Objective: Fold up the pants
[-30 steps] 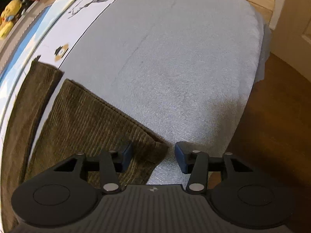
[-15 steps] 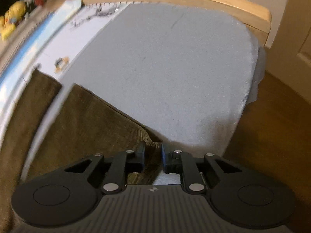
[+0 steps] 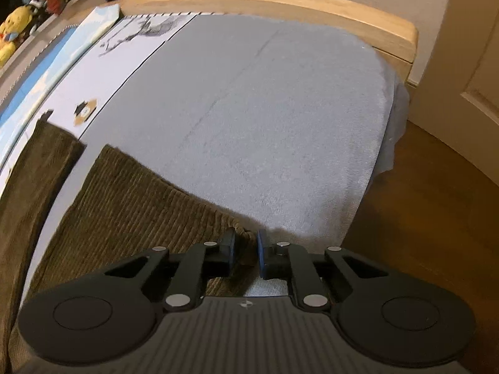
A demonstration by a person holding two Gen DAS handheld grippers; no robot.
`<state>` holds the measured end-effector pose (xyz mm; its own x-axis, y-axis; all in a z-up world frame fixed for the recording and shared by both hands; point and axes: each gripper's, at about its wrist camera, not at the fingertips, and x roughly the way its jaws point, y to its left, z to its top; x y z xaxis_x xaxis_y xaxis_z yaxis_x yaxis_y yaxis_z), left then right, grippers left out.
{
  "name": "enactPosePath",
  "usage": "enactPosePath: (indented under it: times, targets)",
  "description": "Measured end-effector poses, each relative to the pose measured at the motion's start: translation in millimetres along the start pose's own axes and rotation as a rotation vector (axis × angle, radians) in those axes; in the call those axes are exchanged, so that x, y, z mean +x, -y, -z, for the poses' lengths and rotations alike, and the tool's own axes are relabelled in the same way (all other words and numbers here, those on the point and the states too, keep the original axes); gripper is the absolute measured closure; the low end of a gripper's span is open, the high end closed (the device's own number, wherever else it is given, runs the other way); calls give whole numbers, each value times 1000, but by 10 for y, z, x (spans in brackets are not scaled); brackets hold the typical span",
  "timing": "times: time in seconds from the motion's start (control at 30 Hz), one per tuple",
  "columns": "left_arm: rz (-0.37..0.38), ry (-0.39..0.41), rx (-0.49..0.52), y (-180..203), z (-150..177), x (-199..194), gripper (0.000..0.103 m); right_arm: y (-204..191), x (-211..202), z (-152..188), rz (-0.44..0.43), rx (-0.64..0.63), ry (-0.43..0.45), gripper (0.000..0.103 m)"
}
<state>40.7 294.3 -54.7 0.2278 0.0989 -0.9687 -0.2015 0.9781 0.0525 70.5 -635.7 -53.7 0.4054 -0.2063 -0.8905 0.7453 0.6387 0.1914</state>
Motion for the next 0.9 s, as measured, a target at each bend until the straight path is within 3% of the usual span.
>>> enactPosePath:
  times: [0.13,0.2,0.23,0.27,0.33,0.37,0.43,0.47,0.5,0.57,0.63,0.73,0.9]
  targets:
    - [-27,27,9,36,-44,-98,69,-108,15,29,43,-65,-12,81]
    - [-91,161,2,55,-74,-341,69,-225,-132,37,142,-144,68,81]
    - [-76,250,27,109,-80,-476,69,-315,-256,47,170,-198,144,81]
    - [-22,283,50,172,-86,-525,69,-395,-369,63,172,-252,211,79]
    - [89,231,119,354,-91,-424,69,-577,-491,137,117,-340,284,78]
    - [96,185,163,442,-79,-323,69,-695,-521,210,31,-392,282,75]
    - [57,35,240,543,-27,-18,70,-879,-469,350,-117,-478,197,73]
    - [3,-51,271,540,27,152,84,-978,-406,444,-169,-536,130,73]
    - [-22,-52,303,538,59,177,86,-1062,-311,557,-189,-604,52,73]
    - [5,-28,237,491,-1,75,86,-1167,-81,786,-108,-741,-94,74]
    - [6,71,228,520,-42,-108,84,-1194,-21,831,-67,-780,-119,74]
    - [0,205,244,622,-92,-331,79,-1246,-273,735,-175,-714,19,73]
    - [-43,318,209,749,-200,-522,78,-1500,-852,729,-299,-653,249,70]
